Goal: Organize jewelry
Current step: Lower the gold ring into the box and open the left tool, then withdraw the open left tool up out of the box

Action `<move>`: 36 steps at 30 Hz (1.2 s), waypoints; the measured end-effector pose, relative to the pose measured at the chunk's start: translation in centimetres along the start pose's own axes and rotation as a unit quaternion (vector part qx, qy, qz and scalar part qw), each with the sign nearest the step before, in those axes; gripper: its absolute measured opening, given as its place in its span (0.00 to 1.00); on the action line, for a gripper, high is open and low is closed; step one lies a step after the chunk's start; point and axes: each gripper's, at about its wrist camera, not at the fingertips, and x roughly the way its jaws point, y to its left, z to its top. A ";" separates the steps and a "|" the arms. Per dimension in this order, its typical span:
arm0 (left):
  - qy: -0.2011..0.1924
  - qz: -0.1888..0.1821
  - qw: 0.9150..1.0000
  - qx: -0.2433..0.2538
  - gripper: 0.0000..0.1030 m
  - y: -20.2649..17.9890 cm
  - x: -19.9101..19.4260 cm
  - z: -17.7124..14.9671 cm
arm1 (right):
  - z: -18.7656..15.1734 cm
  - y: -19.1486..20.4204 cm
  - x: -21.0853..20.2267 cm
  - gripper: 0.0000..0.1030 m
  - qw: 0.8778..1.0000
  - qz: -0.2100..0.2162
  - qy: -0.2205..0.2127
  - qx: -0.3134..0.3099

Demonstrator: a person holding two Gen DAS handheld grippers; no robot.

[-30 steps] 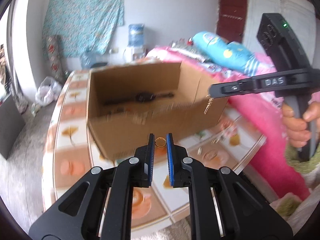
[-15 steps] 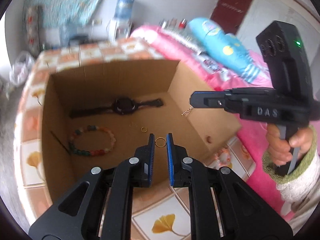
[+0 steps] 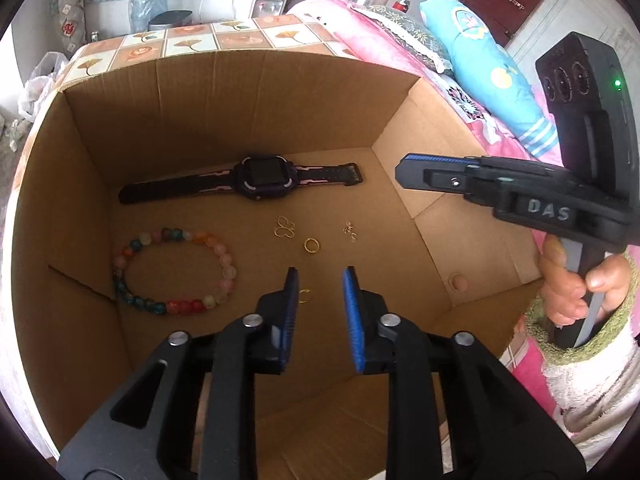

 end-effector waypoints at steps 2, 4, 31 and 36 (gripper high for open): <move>-0.003 0.000 1.000 -0.006 0.23 0.0 -0.2 0.0 | 0.1 -0.1 -0.5 0.16 1.000 0.000 -0.009 0.002; -0.009 0.000 1.000 -0.008 0.23 -0.1 -0.7 -0.1 | 0.1 -0.1 -1.2 0.21 1.000 0.002 -0.020 0.006; -0.143 0.071 0.987 -0.010 0.52 -3.6 -11.8 -12.5 | -12.1 8.1 -13.7 0.93 0.979 -0.062 -0.195 -0.011; -0.126 0.103 0.986 -0.026 0.58 -3.5 -11.4 -13.5 | -12.9 8.9 -12.4 0.94 0.980 -0.069 -0.187 -0.013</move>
